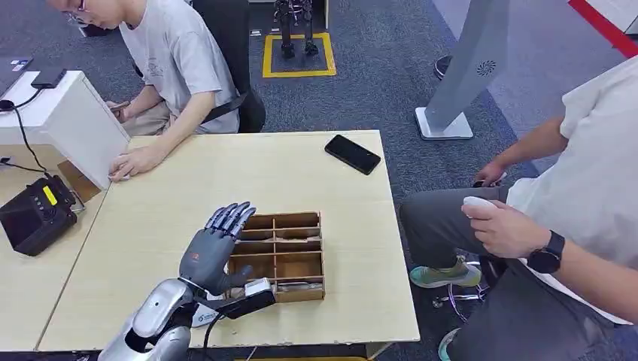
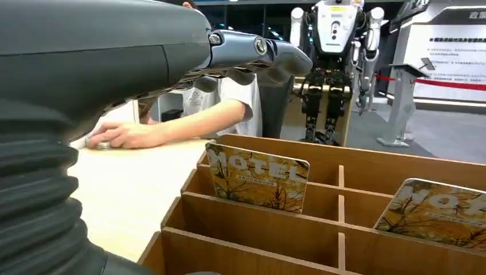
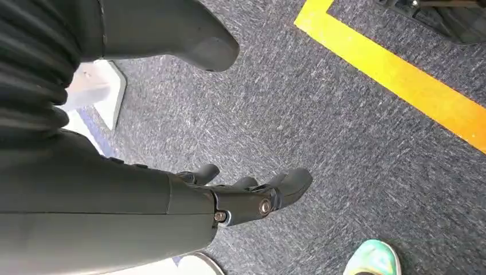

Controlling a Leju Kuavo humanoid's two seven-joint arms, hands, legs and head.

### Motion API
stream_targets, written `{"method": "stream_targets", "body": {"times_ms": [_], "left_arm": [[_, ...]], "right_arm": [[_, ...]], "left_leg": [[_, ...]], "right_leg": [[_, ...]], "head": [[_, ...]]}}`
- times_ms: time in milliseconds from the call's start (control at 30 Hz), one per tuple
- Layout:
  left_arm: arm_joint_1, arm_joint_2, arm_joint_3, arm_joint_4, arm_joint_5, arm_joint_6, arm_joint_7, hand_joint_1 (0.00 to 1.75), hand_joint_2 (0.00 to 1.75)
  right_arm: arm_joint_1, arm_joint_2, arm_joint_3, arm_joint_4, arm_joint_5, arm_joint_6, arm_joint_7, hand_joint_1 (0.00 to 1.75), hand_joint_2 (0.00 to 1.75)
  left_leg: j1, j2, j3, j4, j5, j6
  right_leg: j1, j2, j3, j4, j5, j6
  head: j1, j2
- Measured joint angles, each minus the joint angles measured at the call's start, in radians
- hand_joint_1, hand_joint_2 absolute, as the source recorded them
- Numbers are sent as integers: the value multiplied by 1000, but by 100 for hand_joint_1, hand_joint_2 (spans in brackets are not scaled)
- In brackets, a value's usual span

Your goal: Pass the card to the sensor for recognition and then transmit it.

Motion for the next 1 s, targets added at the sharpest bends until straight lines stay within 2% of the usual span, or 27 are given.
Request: {"method": "stream_targets", "body": {"times_ms": [833,867,900,933,967,1000], "left_arm": [[5,0,0,0,2,-2,0,0,175],[5,0,0,0,2,-2,0,16,175],[5,0,0,0,2,-2,0,51,175],[5,0,0,0,2,-2,0,150,175],[5,0,0,0,1,-2,0,157,175],[5,0,0,0,1,-2,0,175,175]], "right_arm": [[1,0,0,0,-6,0,0,0,175],[1,0,0,0,-7,0,0,0,175],[1,0,0,0,-7,0,0,0,175],[1,0,0,0,-7,0,0,0,175],[1,0,0,0,-7,0,0,0,175],[1,0,0,0,-8,0,0,0,175]], "left_leg": [[0,0,0,0,0,0],[0,0,0,0,0,0],[0,0,0,0,0,0],[0,0,0,0,0,0],[0,0,0,0,0,0],[0,0,0,0,0,0]], "right_leg": [[0,0,0,0,0,0],[0,0,0,0,0,0],[0,0,0,0,0,0],[0,0,0,0,0,0],[0,0,0,0,0,0],[0,0,0,0,0,0]], "head": [[0,0],[0,0],[0,0],[0,0],[0,0],[0,0]]}}
